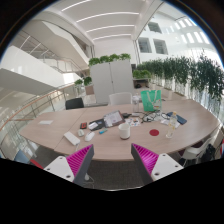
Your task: Pour water
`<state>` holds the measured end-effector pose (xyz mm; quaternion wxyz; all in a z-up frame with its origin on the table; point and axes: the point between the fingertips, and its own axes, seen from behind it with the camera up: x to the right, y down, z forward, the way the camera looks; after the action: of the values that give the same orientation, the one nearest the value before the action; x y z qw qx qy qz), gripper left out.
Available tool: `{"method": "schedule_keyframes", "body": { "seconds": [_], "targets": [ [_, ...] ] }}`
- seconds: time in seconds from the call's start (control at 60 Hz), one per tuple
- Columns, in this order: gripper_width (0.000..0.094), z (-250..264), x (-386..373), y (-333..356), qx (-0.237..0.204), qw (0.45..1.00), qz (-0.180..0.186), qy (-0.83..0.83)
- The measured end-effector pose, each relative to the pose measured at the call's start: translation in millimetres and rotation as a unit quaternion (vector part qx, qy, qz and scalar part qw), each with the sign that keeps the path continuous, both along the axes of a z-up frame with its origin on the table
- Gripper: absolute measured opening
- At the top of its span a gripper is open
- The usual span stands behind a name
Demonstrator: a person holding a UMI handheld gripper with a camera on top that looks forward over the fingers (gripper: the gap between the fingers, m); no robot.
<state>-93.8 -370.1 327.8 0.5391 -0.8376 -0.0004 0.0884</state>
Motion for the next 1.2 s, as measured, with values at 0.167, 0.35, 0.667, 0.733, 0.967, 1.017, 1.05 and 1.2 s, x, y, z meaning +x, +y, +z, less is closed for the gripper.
{"method": "schedule_keyframes", "body": {
  "seconds": [0.167, 0.35, 0.667, 0.733, 0.967, 1.017, 1.05, 1.2],
  "targets": [
    [0.0830, -11, -14, 5, -0.002, 1.000, -0.014, -0.001],
    [0.0826, -27, -3, 24, 0.018, 1.000, -0.006, -0.004],
    [0.0817, -80, 221, 150, 0.147, 0.981, -0.092, -0.083],
    [0.0817, -106, 266, 191, 0.161, 0.978, -0.102, -0.086],
    [0.0820, -194, 360, 316, 0.147, 0.981, -0.108, -0.064],
    [0.0817, -202, 373, 336, 0.147, 0.981, -0.113, -0.061],
    [0.0817, -215, 382, 350, 0.144, 0.981, -0.116, -0.060],
    [0.0817, -231, 405, 396, 0.152, 0.979, -0.130, -0.048]
  ]
}}
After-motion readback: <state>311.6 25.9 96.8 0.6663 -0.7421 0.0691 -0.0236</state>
